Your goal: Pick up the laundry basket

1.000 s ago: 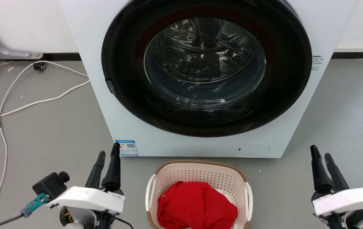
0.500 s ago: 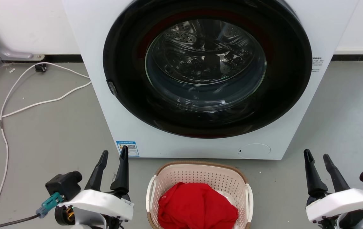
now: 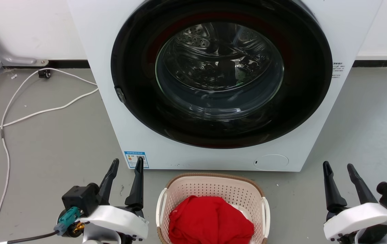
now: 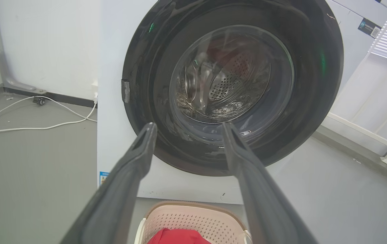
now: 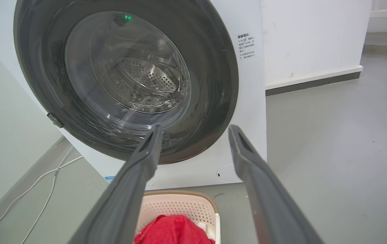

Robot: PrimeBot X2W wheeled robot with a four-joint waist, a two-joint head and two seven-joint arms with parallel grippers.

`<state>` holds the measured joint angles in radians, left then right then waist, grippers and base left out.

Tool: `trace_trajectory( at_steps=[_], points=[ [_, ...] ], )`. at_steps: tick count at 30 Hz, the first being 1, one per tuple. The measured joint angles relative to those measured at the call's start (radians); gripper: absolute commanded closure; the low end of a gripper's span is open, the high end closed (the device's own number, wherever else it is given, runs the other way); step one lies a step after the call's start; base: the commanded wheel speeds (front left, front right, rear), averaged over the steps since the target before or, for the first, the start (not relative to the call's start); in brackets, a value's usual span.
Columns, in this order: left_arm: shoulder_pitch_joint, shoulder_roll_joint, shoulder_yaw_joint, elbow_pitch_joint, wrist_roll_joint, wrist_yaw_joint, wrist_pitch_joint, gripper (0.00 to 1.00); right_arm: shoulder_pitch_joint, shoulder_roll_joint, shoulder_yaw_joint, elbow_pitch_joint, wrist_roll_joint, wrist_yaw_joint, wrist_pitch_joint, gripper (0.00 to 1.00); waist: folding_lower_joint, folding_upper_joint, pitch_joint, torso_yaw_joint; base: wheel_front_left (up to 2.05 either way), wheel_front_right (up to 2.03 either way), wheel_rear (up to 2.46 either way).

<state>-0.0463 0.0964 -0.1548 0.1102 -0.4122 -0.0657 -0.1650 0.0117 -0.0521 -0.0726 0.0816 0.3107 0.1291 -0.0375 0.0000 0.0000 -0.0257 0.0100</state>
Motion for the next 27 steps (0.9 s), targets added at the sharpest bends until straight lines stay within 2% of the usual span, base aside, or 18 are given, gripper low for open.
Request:
trace_trajectory(
  at_steps=[7, 27],
  points=[
    [0.002, 0.001, -0.007, -0.004, 0.050, 0.013, -0.016, 0.00, 0.005, 0.000, 0.005, -0.007, -0.064, 0.000, -0.022, 0.00, 0.0000, 0.0000, -0.002, 0.003, 0.00, 0.00, 0.00],
    [0.017, -0.004, -0.016, 0.000, 0.183, 0.011, -0.059, 0.00, 0.029, 0.000, 0.011, -0.033, -0.175, 0.000, -0.060, 0.00, 0.0000, 0.0000, -0.012, 0.002, 0.00, 0.00, 0.00]
  ],
)
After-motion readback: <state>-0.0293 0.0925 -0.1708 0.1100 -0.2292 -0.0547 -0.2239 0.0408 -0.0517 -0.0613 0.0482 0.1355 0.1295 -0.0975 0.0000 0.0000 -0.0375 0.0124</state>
